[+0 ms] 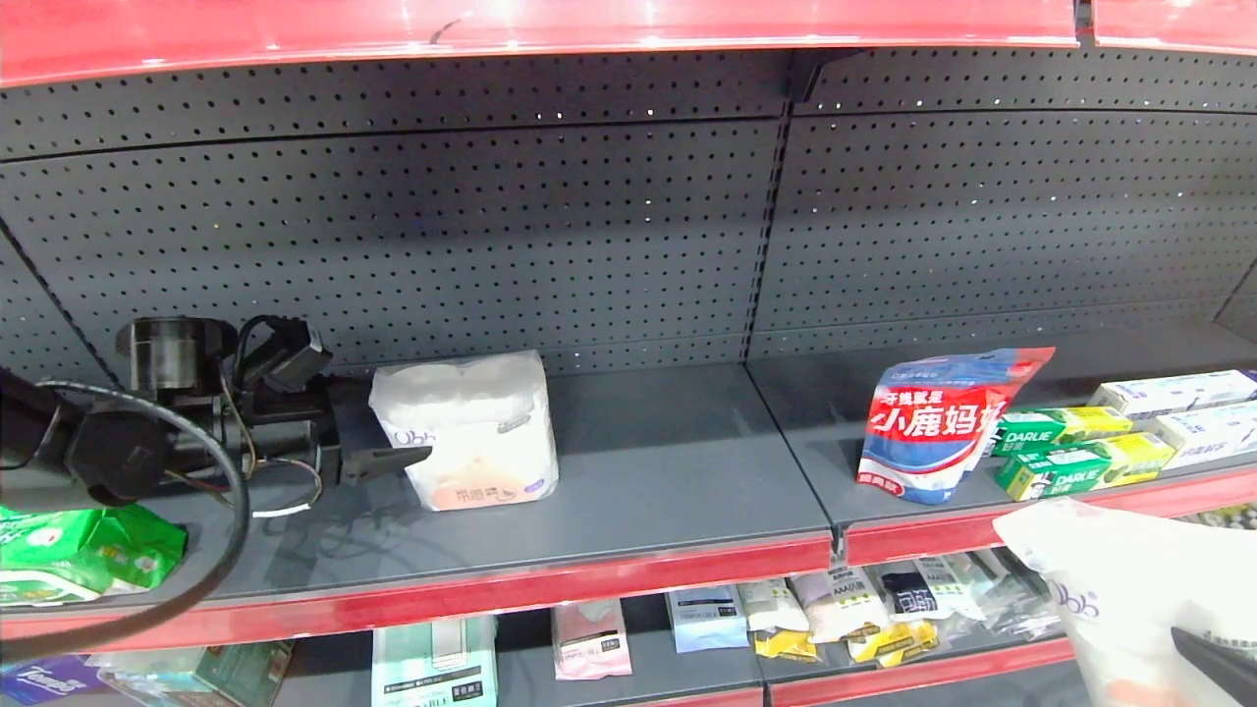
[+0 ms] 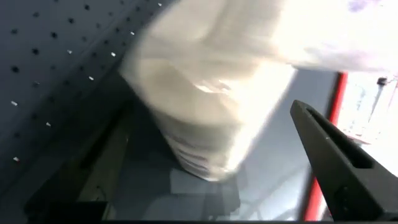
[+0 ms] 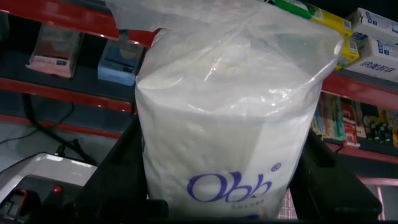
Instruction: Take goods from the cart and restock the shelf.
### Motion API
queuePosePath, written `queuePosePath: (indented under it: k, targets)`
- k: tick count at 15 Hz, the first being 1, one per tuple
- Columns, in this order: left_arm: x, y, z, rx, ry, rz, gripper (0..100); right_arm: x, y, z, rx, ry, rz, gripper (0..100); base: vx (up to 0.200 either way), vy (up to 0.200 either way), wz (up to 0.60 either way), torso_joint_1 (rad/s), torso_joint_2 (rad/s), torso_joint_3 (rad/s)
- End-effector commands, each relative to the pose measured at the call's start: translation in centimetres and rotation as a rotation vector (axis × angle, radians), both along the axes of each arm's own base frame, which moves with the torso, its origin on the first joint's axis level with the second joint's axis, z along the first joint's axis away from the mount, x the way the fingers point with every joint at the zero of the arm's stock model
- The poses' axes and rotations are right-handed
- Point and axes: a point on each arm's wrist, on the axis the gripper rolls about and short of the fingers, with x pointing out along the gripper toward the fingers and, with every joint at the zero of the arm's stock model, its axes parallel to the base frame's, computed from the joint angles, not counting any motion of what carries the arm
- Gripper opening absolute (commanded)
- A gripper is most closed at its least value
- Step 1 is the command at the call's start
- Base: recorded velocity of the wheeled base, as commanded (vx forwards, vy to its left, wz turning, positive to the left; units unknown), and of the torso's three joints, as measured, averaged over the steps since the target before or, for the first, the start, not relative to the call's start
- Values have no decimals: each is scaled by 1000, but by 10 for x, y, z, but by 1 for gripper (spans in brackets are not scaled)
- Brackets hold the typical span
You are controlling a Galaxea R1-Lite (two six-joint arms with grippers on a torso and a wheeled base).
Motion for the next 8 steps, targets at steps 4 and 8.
queuePosePath:
  k: [4, 8]
  targets:
    - [19, -14, -4, -5, -2, -43, 100, 1, 0, -1, -1, 10, 2, 0, 0, 0, 0, 0, 0, 0]
    - [30, -30, -6, -3, -12, -86, 100, 3, 0, 0, -1, 15, 2, 0, 0, 0, 0, 0, 0, 0]
